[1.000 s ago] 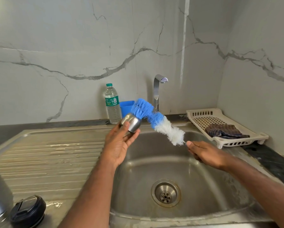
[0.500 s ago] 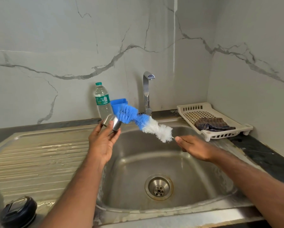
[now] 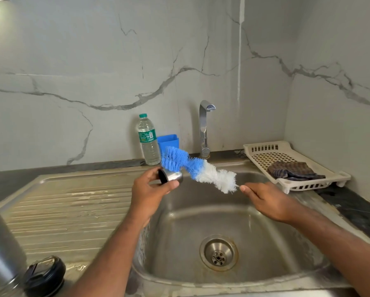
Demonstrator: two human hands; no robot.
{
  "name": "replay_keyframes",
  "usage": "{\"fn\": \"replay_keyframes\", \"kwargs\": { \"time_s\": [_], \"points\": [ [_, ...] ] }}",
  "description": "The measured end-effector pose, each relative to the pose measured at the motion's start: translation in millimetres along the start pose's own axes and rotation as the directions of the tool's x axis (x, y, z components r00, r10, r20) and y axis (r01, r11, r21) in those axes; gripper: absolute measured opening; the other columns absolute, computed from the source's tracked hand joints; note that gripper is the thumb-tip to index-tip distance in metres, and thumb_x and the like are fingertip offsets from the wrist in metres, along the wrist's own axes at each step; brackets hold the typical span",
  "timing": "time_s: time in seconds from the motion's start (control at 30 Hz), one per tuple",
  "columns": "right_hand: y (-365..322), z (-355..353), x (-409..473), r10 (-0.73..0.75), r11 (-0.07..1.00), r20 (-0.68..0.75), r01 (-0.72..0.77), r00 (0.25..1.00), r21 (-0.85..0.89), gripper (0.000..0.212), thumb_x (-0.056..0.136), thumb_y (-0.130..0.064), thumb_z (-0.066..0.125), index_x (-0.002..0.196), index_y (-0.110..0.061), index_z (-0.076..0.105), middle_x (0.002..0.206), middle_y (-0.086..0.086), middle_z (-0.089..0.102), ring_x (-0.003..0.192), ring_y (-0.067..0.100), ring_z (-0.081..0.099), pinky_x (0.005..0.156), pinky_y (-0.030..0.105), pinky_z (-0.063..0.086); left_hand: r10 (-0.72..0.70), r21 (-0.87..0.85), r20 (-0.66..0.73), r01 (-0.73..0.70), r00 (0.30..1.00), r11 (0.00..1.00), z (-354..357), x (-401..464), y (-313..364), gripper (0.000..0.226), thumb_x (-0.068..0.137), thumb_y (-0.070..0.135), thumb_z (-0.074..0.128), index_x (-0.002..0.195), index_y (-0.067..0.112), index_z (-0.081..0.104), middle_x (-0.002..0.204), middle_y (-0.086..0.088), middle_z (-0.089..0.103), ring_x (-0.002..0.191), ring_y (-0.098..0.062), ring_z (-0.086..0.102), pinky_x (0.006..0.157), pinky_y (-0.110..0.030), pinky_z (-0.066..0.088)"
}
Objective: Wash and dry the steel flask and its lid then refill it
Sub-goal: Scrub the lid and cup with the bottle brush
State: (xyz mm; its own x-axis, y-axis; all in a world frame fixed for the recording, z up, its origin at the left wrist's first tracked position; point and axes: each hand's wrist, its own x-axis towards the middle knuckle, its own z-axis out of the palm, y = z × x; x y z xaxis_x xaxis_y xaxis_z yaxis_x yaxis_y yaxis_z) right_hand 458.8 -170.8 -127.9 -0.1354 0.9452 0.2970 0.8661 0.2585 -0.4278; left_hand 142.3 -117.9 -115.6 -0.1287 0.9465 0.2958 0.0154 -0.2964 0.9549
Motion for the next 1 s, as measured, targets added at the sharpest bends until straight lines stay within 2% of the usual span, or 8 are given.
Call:
{"fn": "replay_keyframes", "kwargs": {
  "time_s": [0.17,0.33,0.43,0.5,0.63,0.8,0.93,1.0],
  "points": [
    [4.4,0.6,0.0,-0.008,1.000,-0.006,0.008,1.000,0.010,0.059,0.092,-0.068,0.022,0.073,-0.018,0.049,0.065,0.004,0.054,0.063,0.020,0.053,0.067,0.040,0.046,0.188,0.201,-0.104,-0.164,0.977,0.966,-7.2,9.6,-0.5,0.069,0.068,0.016,0.095,0.130,0.021,0.064,0.112,0.012,0.068,0.096,-0.015,0.071,0.083,-0.028,0.057],
    [-1.7,4.0,5.8,0.003,1.000,-0.020,-0.003,1.000,-0.014,0.052,0.096,-0.061,0.025,0.070,-0.020,0.044,0.064,0.000,0.050,0.060,0.015,0.046,0.064,0.038,0.043,0.261,0.250,0.080,-0.273,0.962,0.929,4.0,1.5,1.7,0.065,0.064,0.008,0.095,0.111,0.039,0.063,0.110,0.010,0.070,0.101,-0.004,0.068,0.081,-0.017,0.058],
    [4.6,0.7,1.3,-0.001,1.000,-0.010,0.001,1.000,-0.010,0.054,0.095,-0.062,0.026,0.070,-0.018,0.044,0.063,-0.002,0.047,0.059,0.010,0.042,0.062,0.032,0.039,0.277,0.241,0.009,-0.271,0.961,0.932,-2.0,4.7,2.8,0.063,0.066,0.007,0.094,0.120,0.022,0.066,0.111,0.009,0.070,0.102,-0.008,0.069,0.077,-0.010,0.054],
    [8.2,-0.3,-1.7,-0.009,1.000,-0.020,0.008,1.000,-0.026,0.053,0.095,-0.061,0.026,0.069,-0.019,0.044,0.061,-0.004,0.045,0.057,0.009,0.041,0.060,0.029,0.037,0.273,0.228,-0.017,-0.262,0.962,0.938,-9.0,4.4,5.2,0.063,0.066,0.005,0.093,0.118,0.024,0.064,0.107,0.016,0.067,0.099,-0.004,0.068,0.074,-0.004,0.049],
    [1.6,2.4,3.2,0.002,1.000,-0.057,-0.003,0.998,-0.020,0.054,0.096,-0.061,0.025,0.070,-0.017,0.045,0.063,0.000,0.049,0.060,0.013,0.044,0.063,0.035,0.042,0.270,0.189,0.112,-0.287,0.956,0.939,2.0,-2.6,5.3,0.068,0.063,-0.002,0.093,0.111,0.035,0.063,0.110,0.012,0.069,0.101,-0.002,0.068,0.083,-0.014,0.056],
    [6.5,-0.7,-3.1,-0.031,0.999,-0.025,0.030,0.999,-0.025,0.055,0.096,-0.063,0.027,0.070,-0.018,0.045,0.062,-0.002,0.047,0.058,0.010,0.042,0.063,0.036,0.042,0.236,0.177,0.010,-0.234,0.972,0.956,-7.9,5.9,2.2,0.067,0.062,0.002,0.095,0.119,0.022,0.065,0.111,0.009,0.070,0.100,-0.006,0.070,0.078,-0.010,0.054],
    [1.5,3.9,3.6,-0.010,1.000,-0.062,0.008,0.998,-0.027,0.051,0.099,-0.059,0.027,0.070,-0.020,0.044,0.064,-0.001,0.050,0.060,0.013,0.046,0.064,0.037,0.044,0.238,0.184,0.101,-0.253,0.966,0.950,-1.4,0.5,4.3,0.070,0.060,-0.002,0.094,0.115,0.028,0.064,0.109,0.013,0.069,0.096,0.003,0.070,0.076,-0.010,0.053],
    [3.3,3.6,4.0,-0.011,1.000,-0.060,0.010,0.998,-0.018,0.053,0.097,-0.061,0.026,0.070,-0.019,0.044,0.063,-0.002,0.048,0.059,0.010,0.043,0.063,0.036,0.043,0.220,0.154,0.053,-0.225,0.974,0.962,0.9,1.0,4.9,0.067,0.061,-0.001,0.094,0.116,0.023,0.064,0.109,0.011,0.069,0.093,-0.001,0.071,0.076,-0.012,0.054]
  ]
}}
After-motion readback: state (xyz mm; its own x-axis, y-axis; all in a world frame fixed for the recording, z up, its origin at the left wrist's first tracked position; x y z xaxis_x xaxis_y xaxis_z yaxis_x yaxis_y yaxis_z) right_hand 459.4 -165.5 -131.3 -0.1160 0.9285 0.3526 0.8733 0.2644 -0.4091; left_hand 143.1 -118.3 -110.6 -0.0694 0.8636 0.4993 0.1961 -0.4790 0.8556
